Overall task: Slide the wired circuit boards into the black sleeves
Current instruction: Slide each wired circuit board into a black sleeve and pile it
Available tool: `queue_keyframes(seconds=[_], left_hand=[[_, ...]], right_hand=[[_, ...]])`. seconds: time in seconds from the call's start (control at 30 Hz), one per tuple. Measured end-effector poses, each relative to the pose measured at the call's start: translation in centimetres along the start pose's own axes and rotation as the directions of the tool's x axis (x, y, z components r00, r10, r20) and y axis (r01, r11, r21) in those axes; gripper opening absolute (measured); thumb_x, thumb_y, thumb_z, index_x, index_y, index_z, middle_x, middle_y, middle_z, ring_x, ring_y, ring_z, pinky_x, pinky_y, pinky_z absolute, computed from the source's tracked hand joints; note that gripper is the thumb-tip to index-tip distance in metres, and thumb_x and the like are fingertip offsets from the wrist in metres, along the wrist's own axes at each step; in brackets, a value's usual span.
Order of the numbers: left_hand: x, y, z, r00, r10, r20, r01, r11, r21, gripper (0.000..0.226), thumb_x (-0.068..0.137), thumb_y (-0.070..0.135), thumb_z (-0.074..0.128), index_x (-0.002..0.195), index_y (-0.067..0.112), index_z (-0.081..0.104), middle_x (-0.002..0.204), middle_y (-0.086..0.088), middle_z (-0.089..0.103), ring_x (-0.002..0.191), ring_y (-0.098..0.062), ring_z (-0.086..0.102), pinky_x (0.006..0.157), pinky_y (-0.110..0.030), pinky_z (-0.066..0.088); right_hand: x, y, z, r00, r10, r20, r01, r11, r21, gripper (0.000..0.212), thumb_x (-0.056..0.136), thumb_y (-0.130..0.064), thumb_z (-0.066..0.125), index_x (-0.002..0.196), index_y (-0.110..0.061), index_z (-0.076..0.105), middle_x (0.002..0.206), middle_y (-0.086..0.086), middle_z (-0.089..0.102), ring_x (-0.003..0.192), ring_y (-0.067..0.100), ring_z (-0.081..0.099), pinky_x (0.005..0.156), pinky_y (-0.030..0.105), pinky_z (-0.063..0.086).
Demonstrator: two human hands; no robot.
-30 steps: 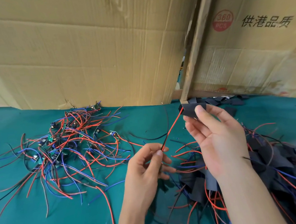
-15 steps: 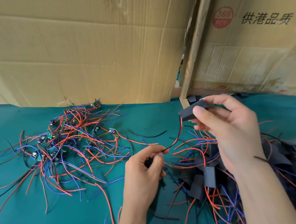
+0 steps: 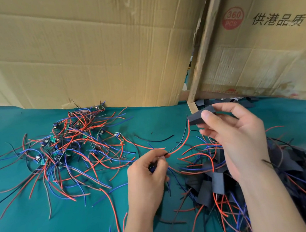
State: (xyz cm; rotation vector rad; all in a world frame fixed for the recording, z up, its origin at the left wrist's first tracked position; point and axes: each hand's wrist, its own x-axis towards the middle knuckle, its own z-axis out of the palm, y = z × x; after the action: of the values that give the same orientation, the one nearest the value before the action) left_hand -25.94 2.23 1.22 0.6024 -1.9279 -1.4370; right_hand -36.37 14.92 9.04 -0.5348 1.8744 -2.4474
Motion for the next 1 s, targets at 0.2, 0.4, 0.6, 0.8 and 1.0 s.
queue_keyframes(seconds=[0.2,0.4,0.6,0.8,1.0], left_hand=[[0.1,-0.2,0.0,1.0,-0.026,-0.007,0.026,0.999,-0.035,0.027,0.091,0.001,0.06,0.083,0.023,0.074,0.057,0.012,0.063,0.051,-0.013,0.065,0.054,-0.019,0.046],[0.1,-0.3,0.0,1.0,-0.018,0.013,0.018,1.0,-0.003,0.029,0.089,0.001,0.06,0.082,0.025,0.075,0.062,0.008,0.068,0.049,-0.011,0.063,0.056,-0.021,0.05],[0.0,-0.3,0.1,1.0,-0.011,-0.005,0.011,1.0,0.014,0.03,0.087,0.0,0.061,0.082,0.026,0.075,0.068,0.01,0.071,0.049,-0.009,0.063,0.055,-0.019,0.049],[0.0,0.0,0.1,0.996,0.06,-0.066,-0.05,0.99,0.134,0.028,0.084,0.003,0.066,0.086,0.029,0.078,0.079,0.013,0.074,0.063,-0.011,0.067,0.07,-0.031,0.055],[-0.1,0.3,-0.1,0.975,0.186,-0.12,-0.16,0.967,0.201,0.026,0.083,-0.001,0.068,0.086,0.023,0.079,0.069,0.01,0.065,0.066,-0.008,0.061,0.066,-0.017,0.045]], right_hand=[[0.3,0.7,0.3,0.985,0.044,-0.167,-0.032,0.997,0.075,0.016,0.088,0.0,0.075,0.089,-0.013,0.066,0.068,0.006,0.074,0.061,0.018,0.07,0.063,0.026,0.058],[0.3,0.8,0.4,0.985,0.023,-0.173,-0.01,0.997,0.075,0.016,0.088,-0.001,0.076,0.091,-0.013,0.065,0.068,0.003,0.074,0.061,0.018,0.071,0.063,0.026,0.058],[0.5,1.2,0.0,0.982,-0.045,-0.182,0.045,0.999,-0.008,0.017,0.087,-0.003,0.078,0.089,-0.016,0.067,0.071,0.003,0.075,0.064,0.018,0.072,0.063,0.026,0.058],[0.3,0.6,0.0,0.949,-0.293,-0.117,0.236,0.905,-0.354,0.017,0.078,-0.022,0.08,0.083,-0.029,0.065,0.075,-0.007,0.077,0.067,0.019,0.074,0.071,0.038,0.059],[0.2,1.5,0.2,0.942,-0.329,-0.07,0.24,0.803,-0.546,0.023,0.079,-0.015,0.083,0.082,-0.027,0.064,0.071,-0.034,0.069,0.066,-0.004,0.068,0.068,0.012,0.051]])
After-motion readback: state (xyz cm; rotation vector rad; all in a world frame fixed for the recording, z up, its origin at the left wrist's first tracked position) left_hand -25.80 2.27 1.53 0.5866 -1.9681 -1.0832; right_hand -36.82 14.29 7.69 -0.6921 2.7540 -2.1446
